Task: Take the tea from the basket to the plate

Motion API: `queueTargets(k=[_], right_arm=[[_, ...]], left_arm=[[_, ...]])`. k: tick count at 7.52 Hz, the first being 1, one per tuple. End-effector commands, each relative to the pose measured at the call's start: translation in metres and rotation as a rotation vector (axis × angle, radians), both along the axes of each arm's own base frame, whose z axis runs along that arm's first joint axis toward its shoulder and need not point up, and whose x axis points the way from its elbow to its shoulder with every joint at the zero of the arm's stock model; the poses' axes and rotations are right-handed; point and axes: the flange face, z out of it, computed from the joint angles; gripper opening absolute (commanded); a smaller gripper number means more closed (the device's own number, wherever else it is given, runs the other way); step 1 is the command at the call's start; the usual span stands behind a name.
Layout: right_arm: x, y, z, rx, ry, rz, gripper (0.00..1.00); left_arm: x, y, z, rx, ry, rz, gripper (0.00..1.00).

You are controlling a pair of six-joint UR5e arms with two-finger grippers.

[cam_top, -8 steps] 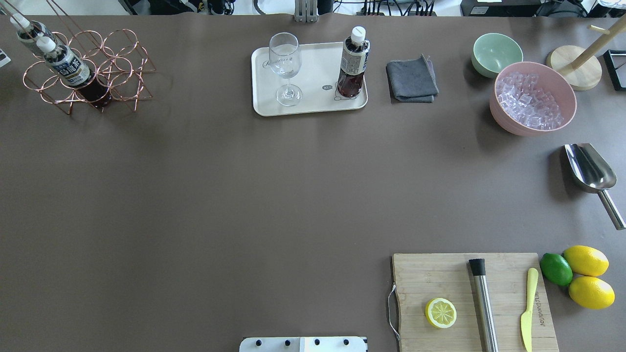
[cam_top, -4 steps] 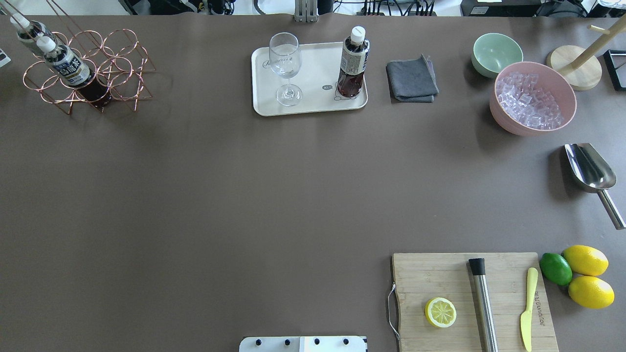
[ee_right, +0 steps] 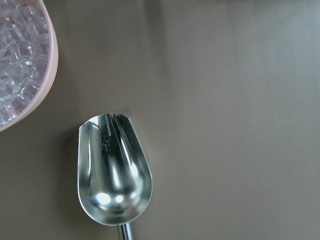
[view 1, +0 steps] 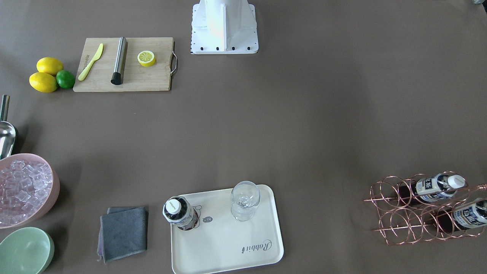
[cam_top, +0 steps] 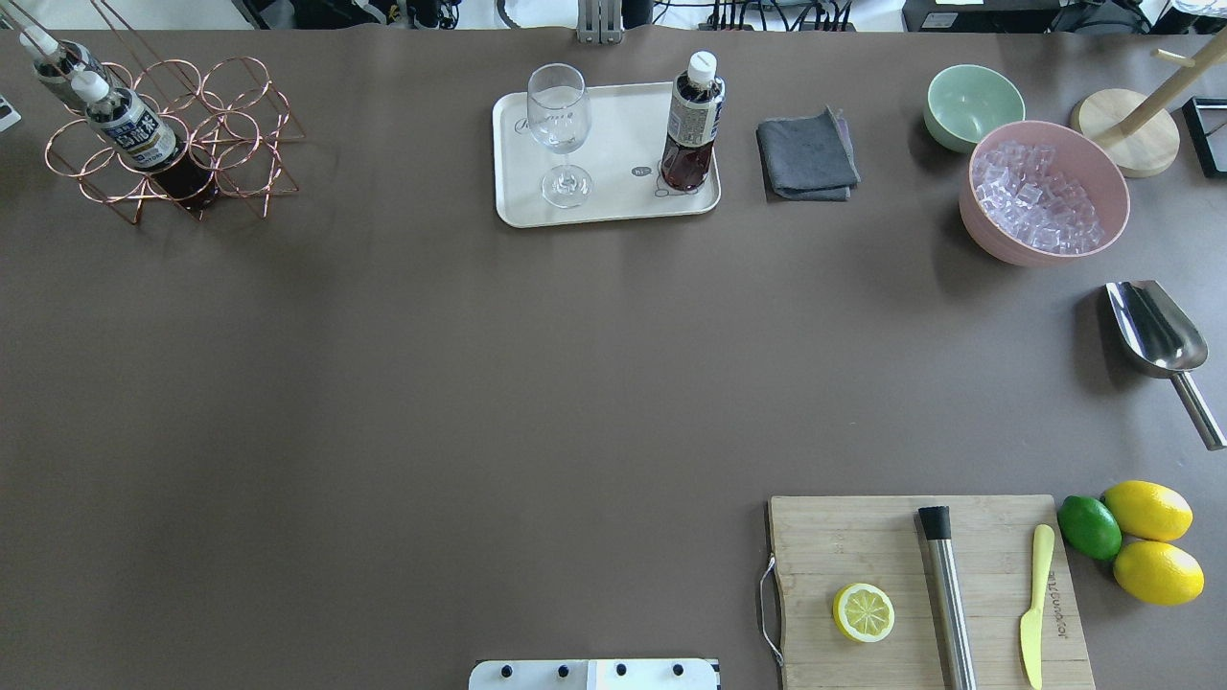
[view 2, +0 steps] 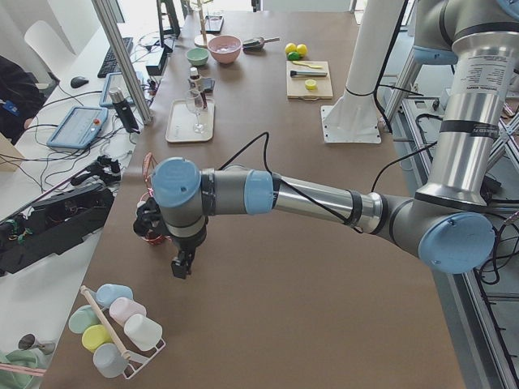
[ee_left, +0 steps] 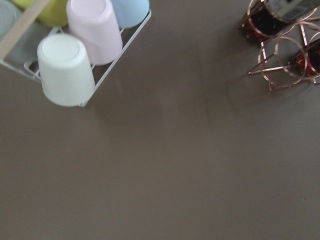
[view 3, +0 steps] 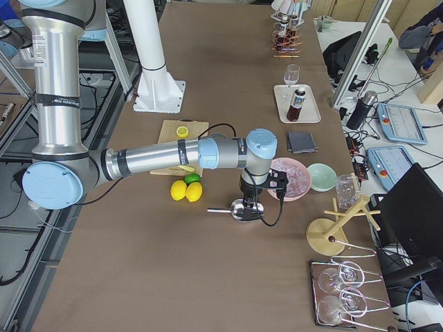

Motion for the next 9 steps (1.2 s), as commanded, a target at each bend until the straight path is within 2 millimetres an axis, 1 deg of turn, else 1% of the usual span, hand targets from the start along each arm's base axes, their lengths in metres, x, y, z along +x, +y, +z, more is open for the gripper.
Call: queueTargets(k=[1, 2, 3, 4, 5, 6, 7, 8, 9], right_arm=[[0.0, 0.0, 0.0, -0.001, 0.0, 0.0, 1.0], [0.0, 0.0, 0.0, 0.001, 0.0, 0.0, 1.0], [0.0, 0.0, 0.0, 0.001, 0.0, 0.0, 1.0], [0.0, 0.0, -0.001, 0.002, 0.0, 0.0, 1.0], [0.0, 0.0, -0.001, 0.002, 0.0, 0.0, 1.0], [0.0, 0.0, -0.001, 0.002, 0.0, 0.0, 1.0], [0.0, 0.0, 0.0, 0.001, 0.0, 0.0, 1.0], [0.0, 0.0, -0.001, 0.002, 0.0, 0.0, 1.0], [0.0, 0.0, -0.001, 0.002, 0.0, 0.0, 1.0]], left_arm=[[0.008, 0.015, 0.066, -0.156, 0.107, -0.031, 0.99], [0.009, 0.015, 0.065, -0.235, 0.111, -0.091, 0.99], [0.017, 0.007, 0.053, -0.332, 0.101, -0.166, 0.99], [0.038, 0.005, 0.051, -0.419, 0.086, -0.198, 0.99], [0.037, 0.007, 0.053, -0.429, 0.096, -0.207, 0.99], [0.042, 0.014, 0.061, -0.439, 0.086, -0.195, 0.99], [0.058, 0.009, 0.052, -0.435, 0.089, -0.172, 0.99], [0.088, -0.001, 0.035, -0.493, 0.064, -0.18, 0.99], [0.11, -0.003, 0.019, -0.516, 0.051, -0.186, 0.99]])
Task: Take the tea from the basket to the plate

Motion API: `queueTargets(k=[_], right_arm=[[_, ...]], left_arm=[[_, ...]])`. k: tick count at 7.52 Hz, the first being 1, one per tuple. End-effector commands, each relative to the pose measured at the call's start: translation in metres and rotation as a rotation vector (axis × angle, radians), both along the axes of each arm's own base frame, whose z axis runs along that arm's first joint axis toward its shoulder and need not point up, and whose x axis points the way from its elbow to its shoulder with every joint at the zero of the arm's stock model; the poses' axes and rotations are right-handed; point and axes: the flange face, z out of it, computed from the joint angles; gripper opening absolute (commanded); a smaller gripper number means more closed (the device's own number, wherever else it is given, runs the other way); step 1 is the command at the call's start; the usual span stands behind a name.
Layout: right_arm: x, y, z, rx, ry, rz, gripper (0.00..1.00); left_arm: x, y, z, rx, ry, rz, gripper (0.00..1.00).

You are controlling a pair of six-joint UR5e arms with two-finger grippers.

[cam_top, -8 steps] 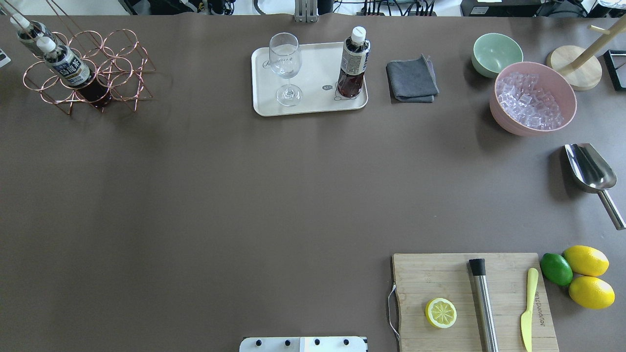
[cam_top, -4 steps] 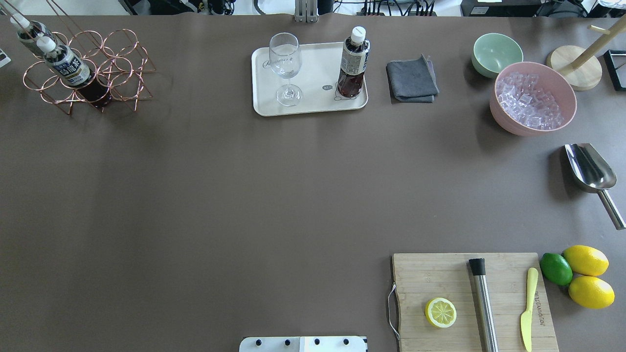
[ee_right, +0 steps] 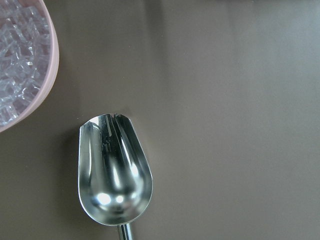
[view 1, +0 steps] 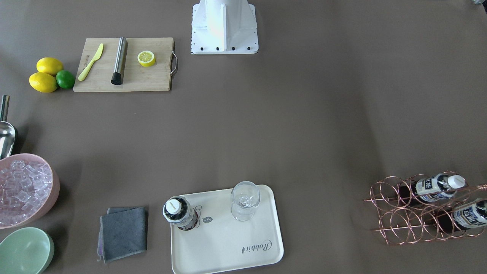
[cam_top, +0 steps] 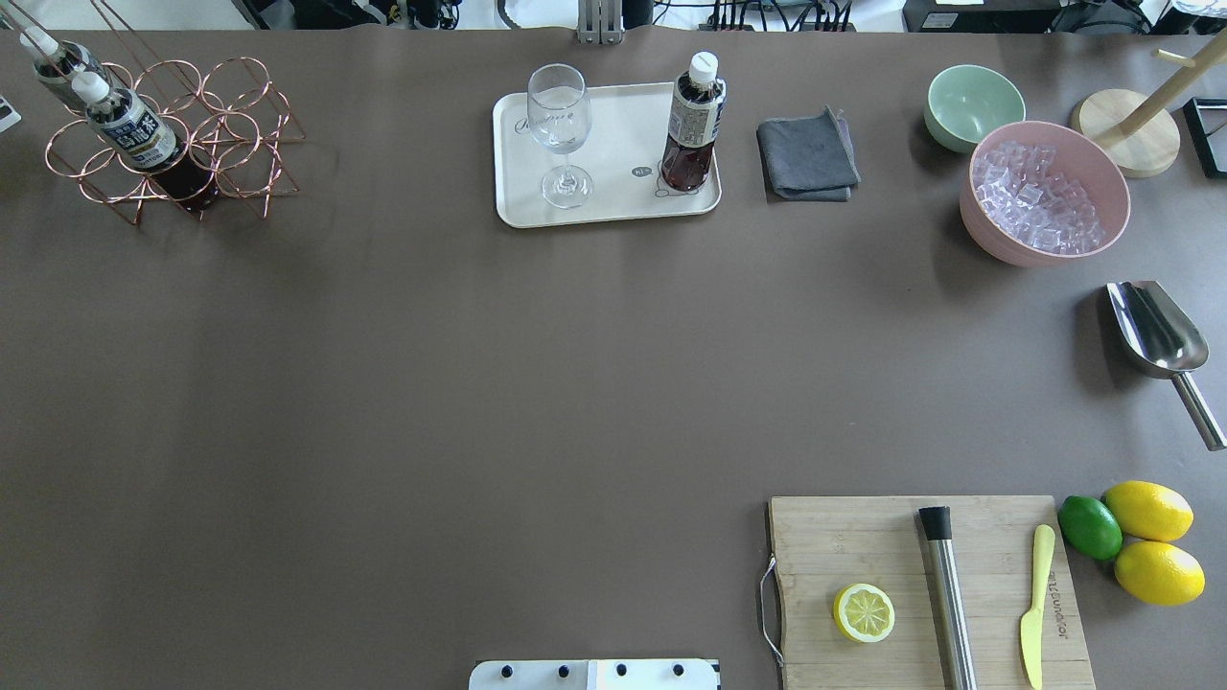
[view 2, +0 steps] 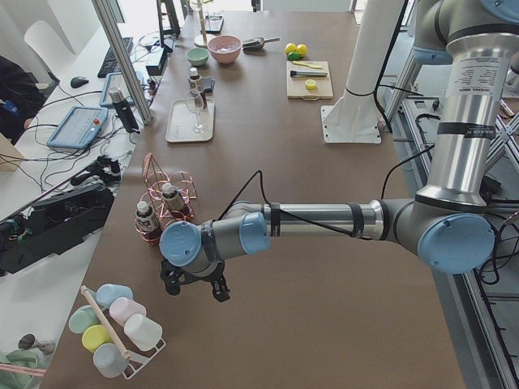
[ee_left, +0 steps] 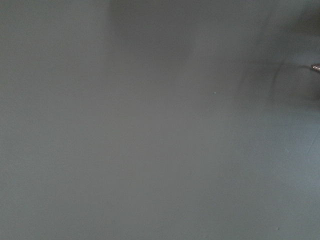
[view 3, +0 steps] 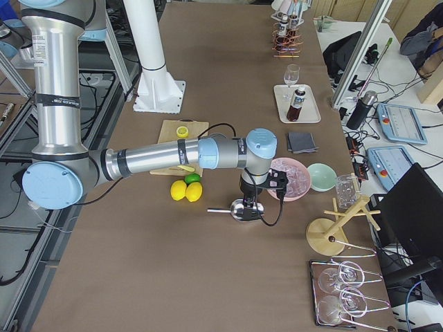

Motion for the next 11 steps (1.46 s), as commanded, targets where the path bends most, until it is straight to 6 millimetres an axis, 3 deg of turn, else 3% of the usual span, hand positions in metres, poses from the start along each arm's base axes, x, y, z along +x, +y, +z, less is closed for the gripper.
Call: queueTargets(k=[1, 5, 7, 11], right_arm=[[0.0, 0.0, -0.001, 0.002, 0.0, 0.0, 1.0], [0.0, 0.0, 0.0, -0.001, 0.0, 0.0, 1.0], [0.0, 0.0, -0.001, 0.002, -0.002, 0.0, 1.0], [-0.001, 0.0, -0.007, 0.008, -0.01, 0.004, 1.0]], left_arm=[[0.049, 0.003, -0.029, -0.044, -0.053, 0.023, 0.99], [0.032, 0.08, -0.04, 0.025, -0.157, 0.033, 0.99], [0.0, 0.084, -0.048, 0.038, -0.16, -0.039, 0.99], [0.0, 0.086, -0.027, 0.031, -0.156, -0.005, 0.99]])
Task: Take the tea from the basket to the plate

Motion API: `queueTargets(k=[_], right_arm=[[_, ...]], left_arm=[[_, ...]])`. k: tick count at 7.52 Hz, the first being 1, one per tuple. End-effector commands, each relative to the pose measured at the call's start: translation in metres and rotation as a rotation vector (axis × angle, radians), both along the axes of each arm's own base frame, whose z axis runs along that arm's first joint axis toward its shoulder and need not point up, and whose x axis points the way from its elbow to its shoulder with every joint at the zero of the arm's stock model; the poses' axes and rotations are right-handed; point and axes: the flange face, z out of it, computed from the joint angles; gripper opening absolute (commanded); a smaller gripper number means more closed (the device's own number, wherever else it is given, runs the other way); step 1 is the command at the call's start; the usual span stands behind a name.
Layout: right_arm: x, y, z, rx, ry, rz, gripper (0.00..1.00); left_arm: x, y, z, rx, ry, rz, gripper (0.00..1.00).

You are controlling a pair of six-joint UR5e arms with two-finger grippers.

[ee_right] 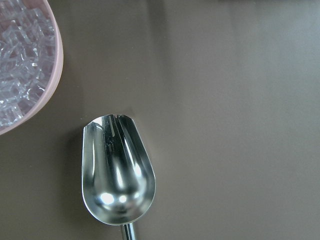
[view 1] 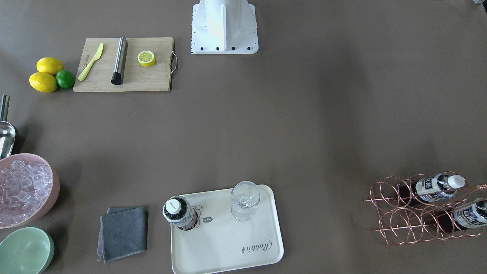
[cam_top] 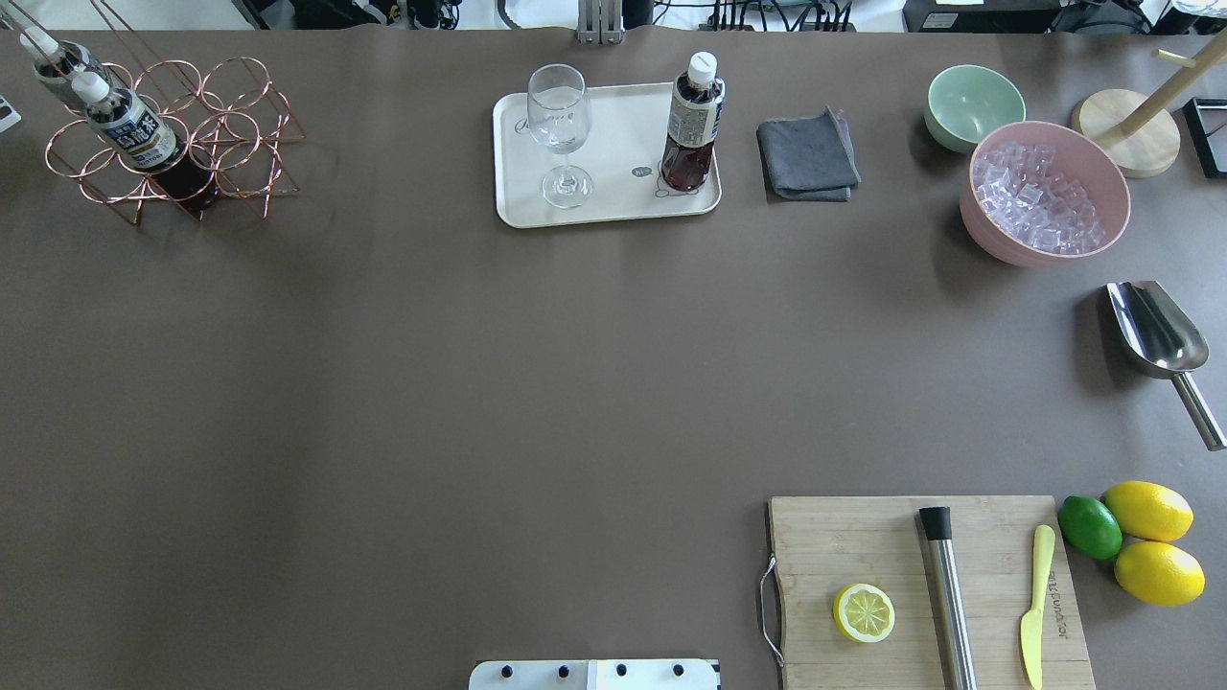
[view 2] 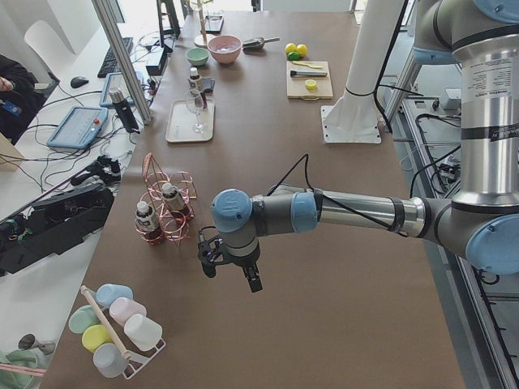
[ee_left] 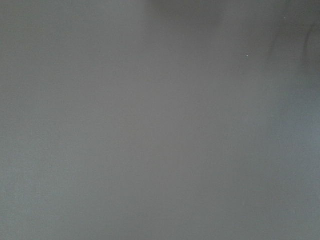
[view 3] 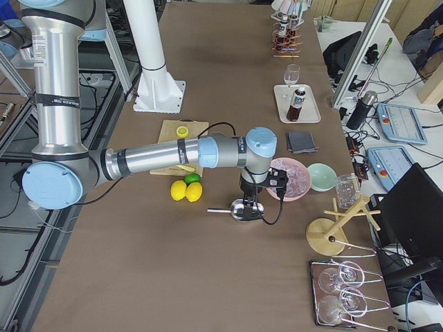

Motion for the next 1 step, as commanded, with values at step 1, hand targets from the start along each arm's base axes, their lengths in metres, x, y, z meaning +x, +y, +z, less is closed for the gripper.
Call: queueTargets(k=[1], right_arm=[[-0.0003, 0.0008, -0.0029, 0.003, -0.005, 0.001, 1.0]], left_arm=[[0.0002, 0.0017, 0.0148, -0.024, 0.003, 0.007, 0.99]])
